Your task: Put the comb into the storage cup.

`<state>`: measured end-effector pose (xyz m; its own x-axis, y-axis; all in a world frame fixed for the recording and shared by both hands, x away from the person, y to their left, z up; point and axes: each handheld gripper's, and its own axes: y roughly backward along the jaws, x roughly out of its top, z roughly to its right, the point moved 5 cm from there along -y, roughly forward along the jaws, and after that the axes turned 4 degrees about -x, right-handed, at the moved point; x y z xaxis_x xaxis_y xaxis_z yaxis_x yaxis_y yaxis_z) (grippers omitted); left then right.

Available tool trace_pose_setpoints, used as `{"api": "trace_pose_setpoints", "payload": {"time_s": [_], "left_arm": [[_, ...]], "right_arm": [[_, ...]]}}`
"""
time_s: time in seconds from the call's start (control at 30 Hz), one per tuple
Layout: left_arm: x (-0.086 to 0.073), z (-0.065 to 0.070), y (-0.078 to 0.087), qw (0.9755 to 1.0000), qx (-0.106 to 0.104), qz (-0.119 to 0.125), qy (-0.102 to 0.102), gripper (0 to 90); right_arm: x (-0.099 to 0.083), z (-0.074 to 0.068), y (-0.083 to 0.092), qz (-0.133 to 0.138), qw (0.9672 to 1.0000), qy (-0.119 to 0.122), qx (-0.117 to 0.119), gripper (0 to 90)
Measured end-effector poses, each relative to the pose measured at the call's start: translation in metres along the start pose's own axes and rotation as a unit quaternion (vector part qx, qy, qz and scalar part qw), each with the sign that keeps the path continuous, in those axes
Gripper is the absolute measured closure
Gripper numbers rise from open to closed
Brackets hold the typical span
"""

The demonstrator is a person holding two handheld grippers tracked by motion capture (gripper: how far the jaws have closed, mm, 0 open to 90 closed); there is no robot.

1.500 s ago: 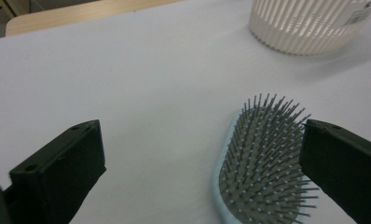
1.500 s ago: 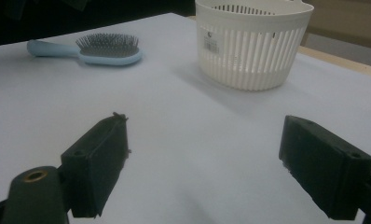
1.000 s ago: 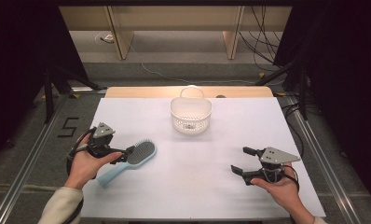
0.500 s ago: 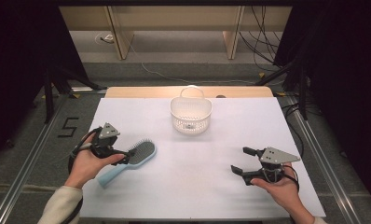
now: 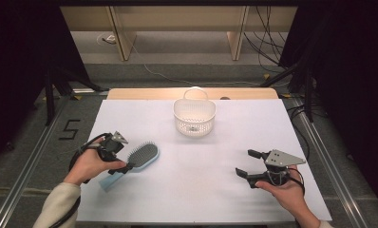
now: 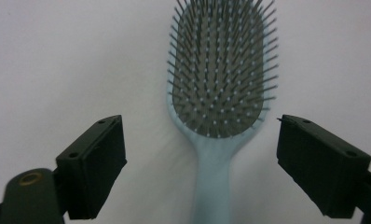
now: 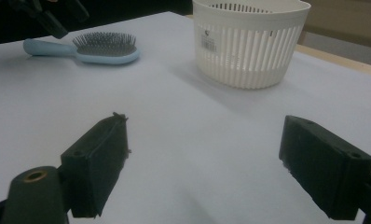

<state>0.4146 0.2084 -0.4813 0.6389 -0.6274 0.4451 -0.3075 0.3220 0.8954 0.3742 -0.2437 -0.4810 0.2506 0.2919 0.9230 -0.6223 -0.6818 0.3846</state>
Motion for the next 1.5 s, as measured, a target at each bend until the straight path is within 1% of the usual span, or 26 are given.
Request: {"api": "trace_pose_setpoints", "payload": {"time_s": [0.1,0.2,0.3,0.43,0.63,0.67,0.73,0.83,0.97,1.03,1.2,1.27,1.33,1.37,1.4,1.47,1.5], "left_arm": [[-0.003,-0.002,-0.005,0.9995,-0.003,-0.03,-0.011,15.7],[-0.006,-0.003,-0.009,0.9977,-0.001,-0.062,-0.029,16.9],[-0.007,-0.002,-0.013,0.9965,-0.008,-0.078,-0.03,17.6],[-0.008,-0.003,-0.019,0.9949,-0.007,-0.096,-0.031,20.8],[-0.011,-0.001,-0.026,0.9902,-0.018,-0.133,-0.039,24.9],[-0.011,0.0,-0.026,0.9894,-0.022,-0.138,-0.039,29.4],[-0.011,0.0,-0.028,0.9889,-0.024,-0.141,-0.039,29.5],[-0.01,-0.001,-0.029,0.9881,-0.026,-0.147,-0.039,33.6],[-0.008,-0.002,-0.031,0.9874,-0.03,-0.152,-0.033,35.5],[-0.008,-0.002,-0.032,0.9862,-0.034,-0.158,-0.035,36.8],[-0.006,-0.002,-0.033,0.9845,-0.043,-0.167,-0.033,41.7],[-0.006,-0.002,-0.033,0.984,-0.045,-0.17,-0.03,42.1],[-0.005,-0.002,-0.033,0.9835,-0.047,-0.174,-0.021,43.3],[-0.005,-0.003,-0.033,0.9834,-0.046,-0.175,-0.02,44.0],[-0.004,-0.004,-0.033,0.9831,-0.047,-0.176,-0.021,45.8],[-0.004,-0.004,-0.034,0.9826,-0.047,-0.178,-0.023,46.4],[-0.004,-0.005,-0.033,0.9814,-0.048,-0.184,-0.026,47.0]], "right_arm": [[0.0,0.0,0.0,-0.001,1.0,0.0,0.0,16.6],[0.0,0.0,0.0,-0.001,1.0,0.0,-0.001,16.6],[-0.001,0.001,0.0,-0.002,1.0,0.001,-0.001,16.6],[-0.001,0.001,0.0,-0.002,1.0,0.0,-0.002,16.6],[-0.001,0.001,0.0,-0.002,1.0,-0.001,-0.003,16.6],[-0.001,0.001,0.0,-0.003,1.0,0.0,-0.003,16.6],[-0.001,0.001,0.0,-0.003,1.0,0.0,-0.003,16.6],[-0.001,0.001,0.0,-0.003,1.0,0.0,-0.003,16.6],[-0.001,0.001,0.0,-0.003,1.0,0.0,-0.003,16.6],[-0.001,0.001,0.0,-0.003,1.0,0.0,-0.003,16.6],[-0.001,0.001,-0.001,-0.004,1.0,-0.001,-0.002,16.7],[-0.001,0.001,-0.001,-0.004,1.0,-0.001,-0.001,16.7],[-0.001,0.001,-0.001,-0.005,1.0,-0.001,-0.001,16.7],[-0.001,0.001,-0.001,-0.005,1.0,0.0,-0.001,16.6],[-0.001,0.001,-0.001,-0.006,1.0,0.0,-0.001,16.7],[-0.001,0.001,0.0,-0.006,1.0,0.001,-0.002,16.7],[-0.001,0.001,0.0,-0.005,1.0,0.001,-0.002,16.7]]}}
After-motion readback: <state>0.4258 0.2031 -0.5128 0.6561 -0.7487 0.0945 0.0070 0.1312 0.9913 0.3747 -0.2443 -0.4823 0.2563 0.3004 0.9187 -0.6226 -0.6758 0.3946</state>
